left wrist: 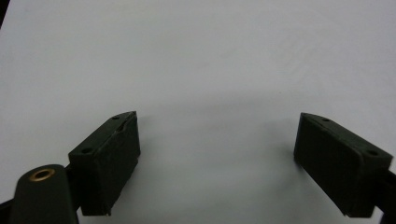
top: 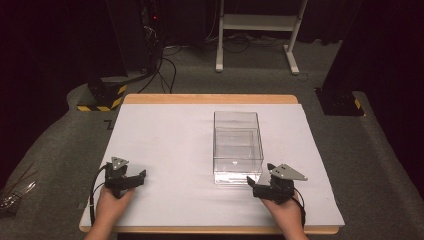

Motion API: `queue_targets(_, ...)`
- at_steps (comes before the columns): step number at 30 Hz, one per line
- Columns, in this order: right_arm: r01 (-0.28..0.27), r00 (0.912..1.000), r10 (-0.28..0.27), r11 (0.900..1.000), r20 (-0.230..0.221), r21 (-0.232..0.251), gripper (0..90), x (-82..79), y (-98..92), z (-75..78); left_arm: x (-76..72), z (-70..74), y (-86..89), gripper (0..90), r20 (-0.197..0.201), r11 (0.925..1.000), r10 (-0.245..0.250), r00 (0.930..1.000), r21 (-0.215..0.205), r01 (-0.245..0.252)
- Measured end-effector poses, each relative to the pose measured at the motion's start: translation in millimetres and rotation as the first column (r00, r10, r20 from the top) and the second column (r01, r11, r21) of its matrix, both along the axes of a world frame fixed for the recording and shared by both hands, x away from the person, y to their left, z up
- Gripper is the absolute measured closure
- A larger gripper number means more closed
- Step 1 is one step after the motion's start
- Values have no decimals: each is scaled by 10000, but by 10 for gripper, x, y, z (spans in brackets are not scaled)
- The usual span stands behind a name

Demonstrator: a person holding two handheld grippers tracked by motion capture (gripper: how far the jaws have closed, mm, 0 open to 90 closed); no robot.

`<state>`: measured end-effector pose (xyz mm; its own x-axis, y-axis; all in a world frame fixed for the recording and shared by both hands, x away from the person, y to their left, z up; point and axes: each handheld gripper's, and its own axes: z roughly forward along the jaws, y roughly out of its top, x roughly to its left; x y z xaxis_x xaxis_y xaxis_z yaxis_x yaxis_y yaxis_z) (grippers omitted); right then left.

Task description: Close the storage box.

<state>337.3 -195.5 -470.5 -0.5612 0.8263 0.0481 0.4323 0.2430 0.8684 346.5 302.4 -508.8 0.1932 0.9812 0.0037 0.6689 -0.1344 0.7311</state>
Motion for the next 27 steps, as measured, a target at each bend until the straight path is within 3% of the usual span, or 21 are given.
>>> queue_targets(27, 521, 9986, -517, 9982, -132, 283, 117, 321, 23, -24, 0, 1, 1, 146, 0, 10000, -13, 10000, 21, 13)
